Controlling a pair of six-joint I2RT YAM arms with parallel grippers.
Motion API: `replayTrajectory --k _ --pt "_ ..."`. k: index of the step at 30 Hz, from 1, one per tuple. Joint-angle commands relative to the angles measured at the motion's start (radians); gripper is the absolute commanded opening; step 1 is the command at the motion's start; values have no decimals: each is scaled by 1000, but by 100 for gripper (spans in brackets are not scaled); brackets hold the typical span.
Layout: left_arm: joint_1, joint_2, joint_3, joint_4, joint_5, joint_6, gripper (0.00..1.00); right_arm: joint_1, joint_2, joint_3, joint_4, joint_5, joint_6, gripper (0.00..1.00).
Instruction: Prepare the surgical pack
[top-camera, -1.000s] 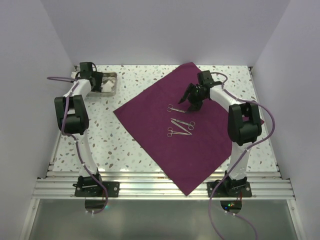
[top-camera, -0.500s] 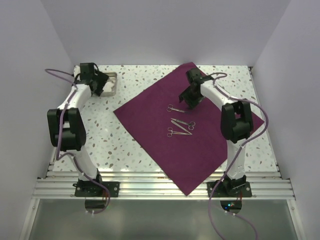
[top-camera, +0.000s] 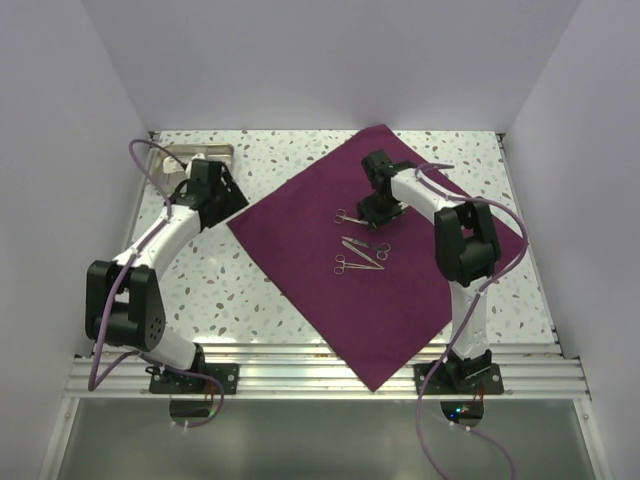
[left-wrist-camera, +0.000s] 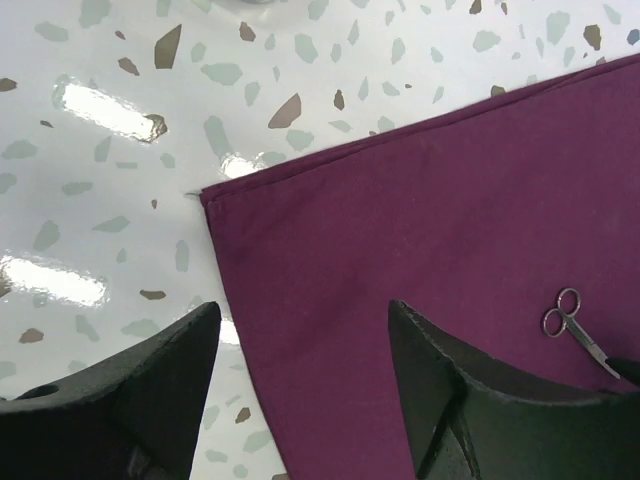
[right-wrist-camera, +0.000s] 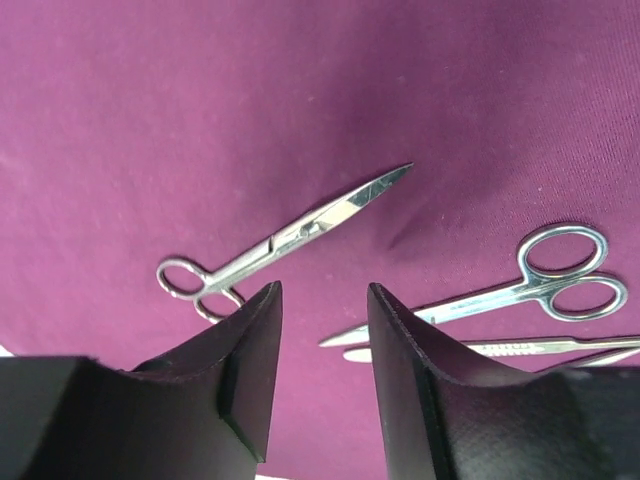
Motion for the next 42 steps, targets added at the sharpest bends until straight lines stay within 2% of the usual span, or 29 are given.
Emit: replayTrajectory --k 1,6,20,32,37,42 --pt "-4 -94 -19 5 -50 98 72 -3 22 22 -7 59 123 42" --pt "-4 -133 -24 -7 -29 115 72 -3 57 48 -22 56 163 40" --pt "-4 -97 -24 12 24 150 71 -21 119 97 -76 39 206 36" --pt "-4 -96 -51 15 42 157 71 -50 183 114 -104 2 255 40" --pt "-4 -97 -59 15 47 155 71 -56 225 130 -182 -53 268 41" --pt "-4 -97 -59 19 57 152 71 -59 266 137 -242 -117 243 28"
